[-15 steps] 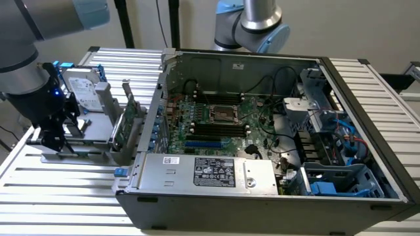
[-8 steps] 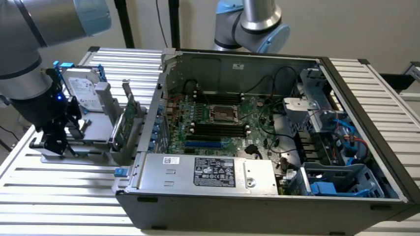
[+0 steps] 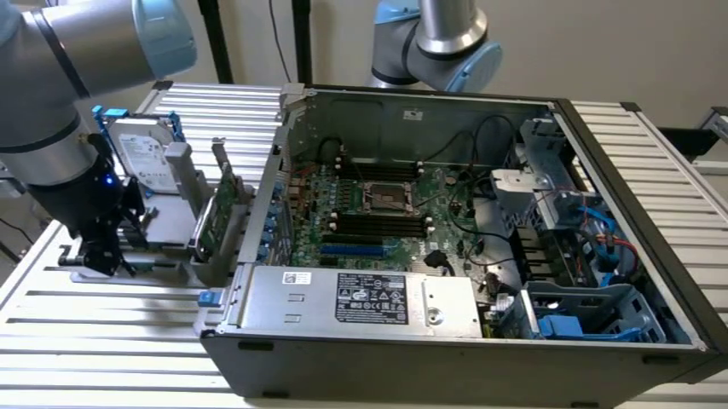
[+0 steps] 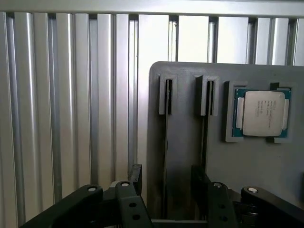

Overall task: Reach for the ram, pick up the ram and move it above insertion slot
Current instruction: 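Pick up the ram and move it above insertion slot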

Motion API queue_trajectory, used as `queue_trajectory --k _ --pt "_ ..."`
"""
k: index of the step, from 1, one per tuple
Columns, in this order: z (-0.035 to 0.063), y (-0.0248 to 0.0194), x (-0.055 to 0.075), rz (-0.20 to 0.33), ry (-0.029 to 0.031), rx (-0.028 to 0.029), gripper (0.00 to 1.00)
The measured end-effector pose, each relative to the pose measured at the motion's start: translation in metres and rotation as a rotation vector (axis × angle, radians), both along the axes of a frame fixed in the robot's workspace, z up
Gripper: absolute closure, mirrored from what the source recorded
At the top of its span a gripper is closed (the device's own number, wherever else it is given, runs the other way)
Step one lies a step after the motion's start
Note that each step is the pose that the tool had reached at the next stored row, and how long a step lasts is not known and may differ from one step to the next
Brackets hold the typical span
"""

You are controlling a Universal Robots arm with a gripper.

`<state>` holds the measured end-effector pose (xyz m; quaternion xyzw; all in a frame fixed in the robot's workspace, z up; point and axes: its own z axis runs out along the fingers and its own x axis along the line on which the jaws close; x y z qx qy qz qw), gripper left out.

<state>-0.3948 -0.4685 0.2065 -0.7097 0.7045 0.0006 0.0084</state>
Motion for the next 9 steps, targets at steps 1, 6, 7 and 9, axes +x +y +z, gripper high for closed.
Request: queue_trajectory --k 1,6,7,9 --pt "-0.0017 0.0000 0.000 0.000 0.0007 -0.0001 0.46" --pt "-0.0106 0.0001 0.000 0.000 0.0055 -0.0001 0.46" --pt "-0.0120 0.0000 0.000 0.000 0.0063 0.0000 0.46" --pt "-0.0124 0.0000 0.000 0.000 0.0072 -0.0002 0.55"
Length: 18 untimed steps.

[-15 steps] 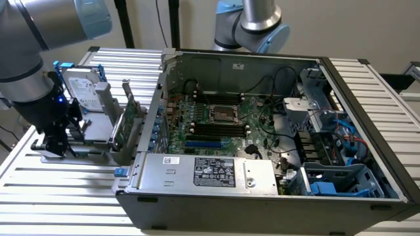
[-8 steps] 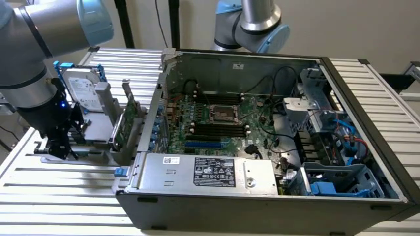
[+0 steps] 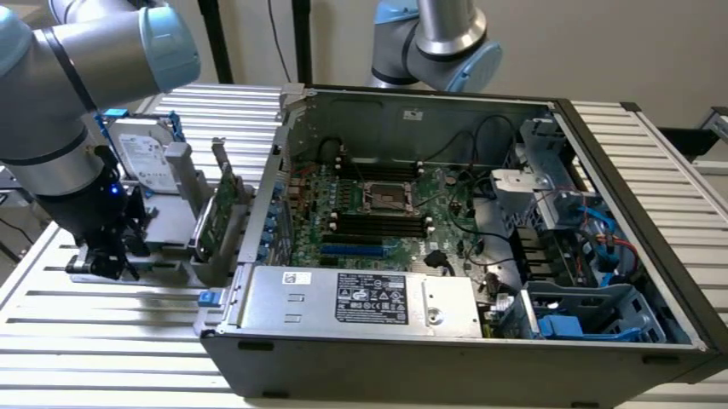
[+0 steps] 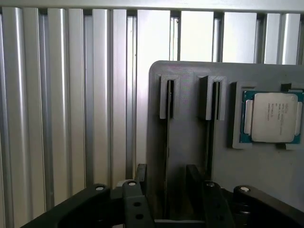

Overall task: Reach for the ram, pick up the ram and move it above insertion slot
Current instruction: 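Pick up the ram and move it above insertion slot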

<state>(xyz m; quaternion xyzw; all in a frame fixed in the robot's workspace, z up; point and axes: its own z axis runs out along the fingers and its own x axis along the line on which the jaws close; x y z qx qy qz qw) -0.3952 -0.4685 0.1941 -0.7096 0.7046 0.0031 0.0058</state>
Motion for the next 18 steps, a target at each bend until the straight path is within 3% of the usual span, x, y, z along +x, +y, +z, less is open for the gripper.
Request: queue_trajectory --k 1,3,5,6,12,14,16,18 --pt "0.0000 0.0000 0.0000 0.000 0.0003 0.0000 0.55" --pt "-0.0001 0.0000 0.0000 0.000 0.0014 0.0002 0.67" --pt "-0.0002 0.0000 0.0001 0.000 0.0029 0.0002 0.67" --pt "-0.0002 0.0000 0.0001 0.000 0.0037 0.0002 0.73" --pt "0.0003 0.0001 0.0009 0.000 0.0098 0.0003 0.73" --pt "0.0006 0.0001 0.0011 0.000 0.0122 0.0002 0.76" --pt "0.0009 0.0000 0.0013 0.000 0.0143 0.0002 0.86" --pt "0.0011 0.0000 0.0014 0.000 0.0160 0.0002 0.86"
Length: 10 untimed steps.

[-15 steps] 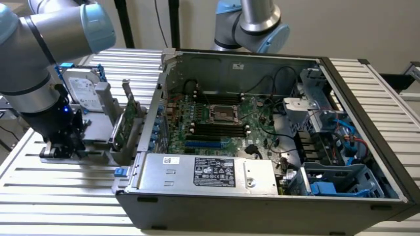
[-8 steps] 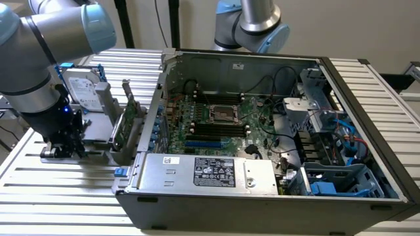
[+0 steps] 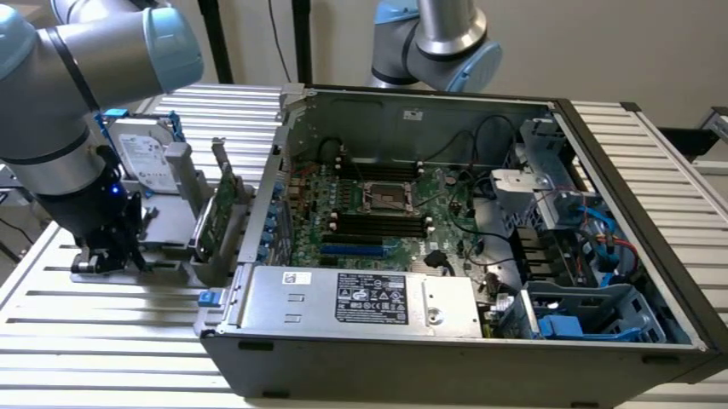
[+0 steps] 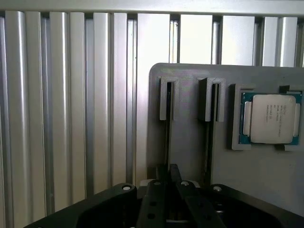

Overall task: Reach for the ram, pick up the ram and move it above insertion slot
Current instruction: 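Pick up the ram and move it above insertion slot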

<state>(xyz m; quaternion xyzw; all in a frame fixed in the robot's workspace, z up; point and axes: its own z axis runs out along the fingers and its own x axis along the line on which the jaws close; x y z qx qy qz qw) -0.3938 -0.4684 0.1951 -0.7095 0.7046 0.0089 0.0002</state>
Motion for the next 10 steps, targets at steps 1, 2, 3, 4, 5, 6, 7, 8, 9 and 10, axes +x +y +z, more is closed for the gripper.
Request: queue_trajectory --k 1,2,3,4,5,6,7,8,9,10 --pt "0.0002 0.0000 0.000 0.000 0.0007 0.0000 0.86" --pt "0.0004 0.0000 0.000 0.000 0.0014 0.0000 0.86" --pt "0.0008 0.0000 0.000 0.000 0.0021 -0.0001 0.86" --pt "0.0014 0.0000 0.000 0.000 0.0027 -0.0001 0.86" --pt "0.0024 0.0000 0.000 0.000 0.0032 0.0000 0.86" --pt "0.0041 0.0000 0.000 0.000 0.0036 -0.0001 0.86" --pt "0.0063 0.0000 0.000 0.000 0.0038 -0.0001 0.86" --pt "0.0087 0.0000 0.000 0.000 0.0038 0.0000 0.86" --pt "0.0115 0.0000 0.000 0.000 0.0038 0.0000 0.86" --pt "0.0150 0.0000 0.000 0.000 0.0038 0.0001 0.86"
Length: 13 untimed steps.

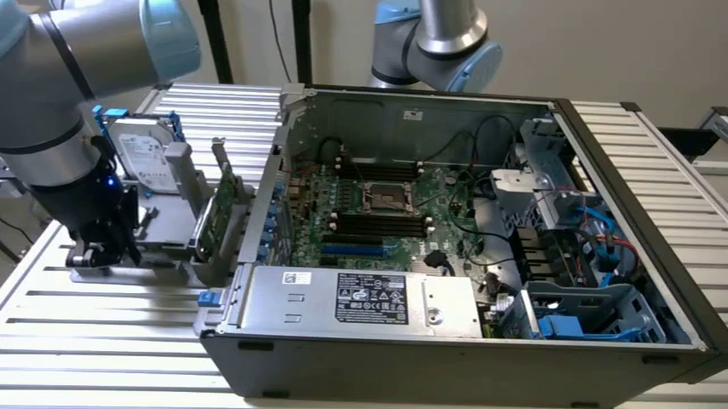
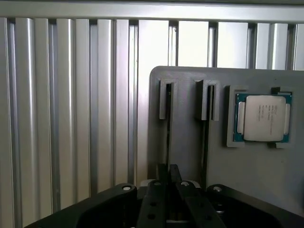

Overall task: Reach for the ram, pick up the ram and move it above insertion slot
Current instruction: 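Pick up the ram and move it above insertion slot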

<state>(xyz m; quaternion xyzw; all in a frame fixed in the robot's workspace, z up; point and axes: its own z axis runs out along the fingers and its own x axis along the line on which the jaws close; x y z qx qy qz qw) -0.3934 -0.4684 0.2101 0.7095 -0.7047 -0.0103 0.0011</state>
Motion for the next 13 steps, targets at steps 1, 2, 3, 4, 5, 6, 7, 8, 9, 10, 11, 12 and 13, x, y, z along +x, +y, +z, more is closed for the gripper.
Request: queue_trajectory --k 1,2,3,4,5,6,7,8,9,10,11,12,13 --pt "0.0041 0.0000 0.000 0.000 0.0002 -0.0001 0.86" --pt "0.0086 0.0000 0.000 0.000 0.0000 0.0000 0.86" --pt "0.0131 0.0000 0.000 0.000 -0.0001 -0.0001 0.86" --pt "0.0180 0.0000 0.000 0.000 0.0001 -0.0001 0.86" --pt "0.0225 0.0000 0.000 0.000 0.0001 -0.0001 0.86" --pt "0.0270 0.0000 0.000 0.000 0.0001 -0.0001 0.86" --pt "0.0315 0.0000 0.000 0.000 0.0002 -0.0001 0.86" --pt "0.0360 0.0000 0.000 0.000 0.0001 -0.0001 0.86" --pt "0.0405 0.0000 0.000 0.000 0.0001 -0.0001 0.86" --pt "0.0450 0.0000 0.001 0.000 0.0001 -0.0001 0.86" --pt "0.0495 -0.0001 0.001 0.001 0.0001 -0.0001 0.86" --pt "0.0540 -0.0001 0.003 0.001 0.0002 -0.0001 0.86" --pt "0.0586 0.0000 0.004 0.002 0.0002 -0.0002 0.86"
